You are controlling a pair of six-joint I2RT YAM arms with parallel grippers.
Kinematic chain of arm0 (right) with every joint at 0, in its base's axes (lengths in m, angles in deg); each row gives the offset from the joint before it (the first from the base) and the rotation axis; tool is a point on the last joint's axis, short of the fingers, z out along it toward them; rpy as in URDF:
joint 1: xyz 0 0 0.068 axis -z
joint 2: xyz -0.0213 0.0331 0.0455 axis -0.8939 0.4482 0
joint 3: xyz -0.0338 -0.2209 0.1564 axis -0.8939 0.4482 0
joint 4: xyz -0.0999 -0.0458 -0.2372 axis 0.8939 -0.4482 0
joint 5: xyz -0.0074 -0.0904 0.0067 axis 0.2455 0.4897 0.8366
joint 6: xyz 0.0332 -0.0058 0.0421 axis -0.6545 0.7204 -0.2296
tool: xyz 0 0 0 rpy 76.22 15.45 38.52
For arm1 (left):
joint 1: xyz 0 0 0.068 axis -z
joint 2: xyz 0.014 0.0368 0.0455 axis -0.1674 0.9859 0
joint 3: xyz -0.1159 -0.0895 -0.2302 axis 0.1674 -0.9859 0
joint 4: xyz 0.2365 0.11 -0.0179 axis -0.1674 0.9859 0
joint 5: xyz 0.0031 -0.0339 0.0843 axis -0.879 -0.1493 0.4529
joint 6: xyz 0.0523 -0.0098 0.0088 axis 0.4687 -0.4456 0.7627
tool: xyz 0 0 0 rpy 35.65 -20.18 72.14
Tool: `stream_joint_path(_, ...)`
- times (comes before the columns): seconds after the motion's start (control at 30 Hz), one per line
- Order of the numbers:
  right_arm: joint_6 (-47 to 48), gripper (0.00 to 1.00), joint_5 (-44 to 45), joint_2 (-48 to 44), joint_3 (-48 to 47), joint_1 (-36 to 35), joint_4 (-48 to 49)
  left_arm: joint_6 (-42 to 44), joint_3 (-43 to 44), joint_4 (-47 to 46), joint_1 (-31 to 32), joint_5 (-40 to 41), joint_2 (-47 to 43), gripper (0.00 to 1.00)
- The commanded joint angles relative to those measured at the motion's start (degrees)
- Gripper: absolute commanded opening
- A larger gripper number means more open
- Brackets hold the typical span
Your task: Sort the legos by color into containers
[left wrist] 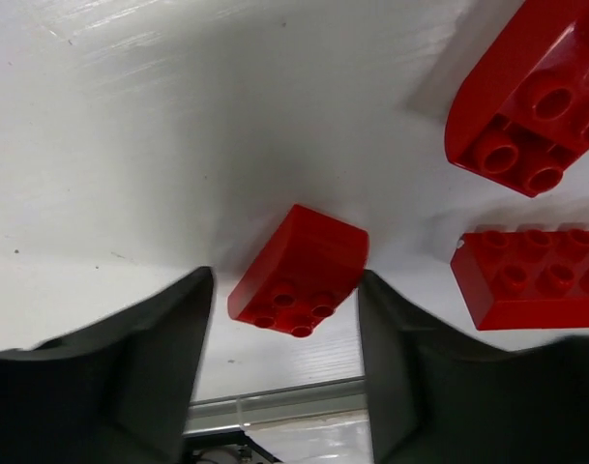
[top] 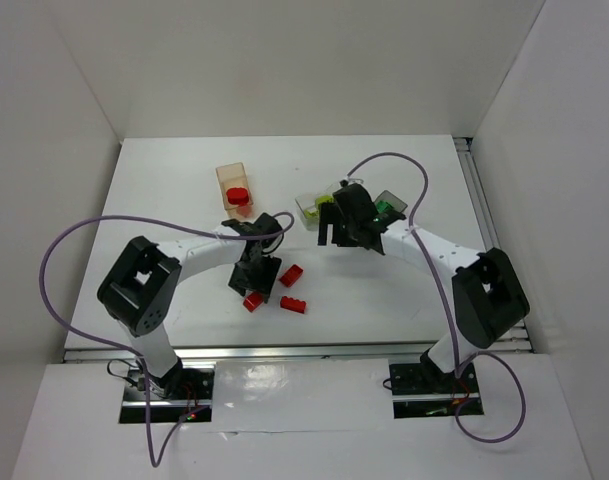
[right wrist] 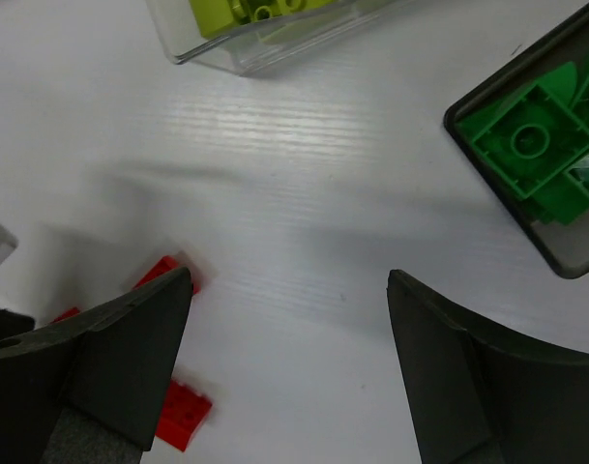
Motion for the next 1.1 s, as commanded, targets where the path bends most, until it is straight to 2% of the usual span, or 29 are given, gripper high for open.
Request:
stream_joint_path(0.0, -3.96, 0.88, -5.07, -3.55, 0.30, -0.30, 0.25, -0.07, 1.13, 0.10, 0.26, 0.88, 0.69, 0.65)
stream_joint_path(0.07, -5.62, 0.88, -6.49, -2.77, 0.83, -0.30, 0.26, -0.69, 0.60, 0.10, -1.14, -0.43, 0.08, 0.56)
stream_joint_path(0.1, -6.15, 0.88, -7.19, -2.76, 0.83, -0.82, -0.26, -0.70, 0.60, 0.10, -1.67, -0.44, -0.53, 0.47)
stream_joint_path(0.23, -7.47, 0.87, -8.52, -1.27, 0.83, -2.13, 0.34, -0.70, 1.56, 0.10, -6.05, -1.50, -2.74, 0.25)
stream_joint_path(0.4, -9.23, 0.87, -7.99, 1.62, -0.66, -6.43, 0.87, 1.14, 9.11, 3.96, -10.98, -0.10, -3.97, 0.23)
stream_joint_path(0.63, -13.09, 0.90, -5.97, 5.49, -3.21, -9.79, -0.97, 2.21, 28.35, 6.60, -20.82, 1.32, 3.32, 0.23)
stream_joint_path(0.87, -17.22, 0.94, -4.66, 10.77, -6.28, -11.37, -1.05, 2.21, 51.36, 8.97, -26.02, 2.20, 18.07, 0.23)
stream_joint_path(1.07, -19.07, 0.94, -4.13, 14.73, -8.75, -12.51, -1.95, 0.97, 65.61, 9.50, -28.04, 1.67, 30.47, 0.23)
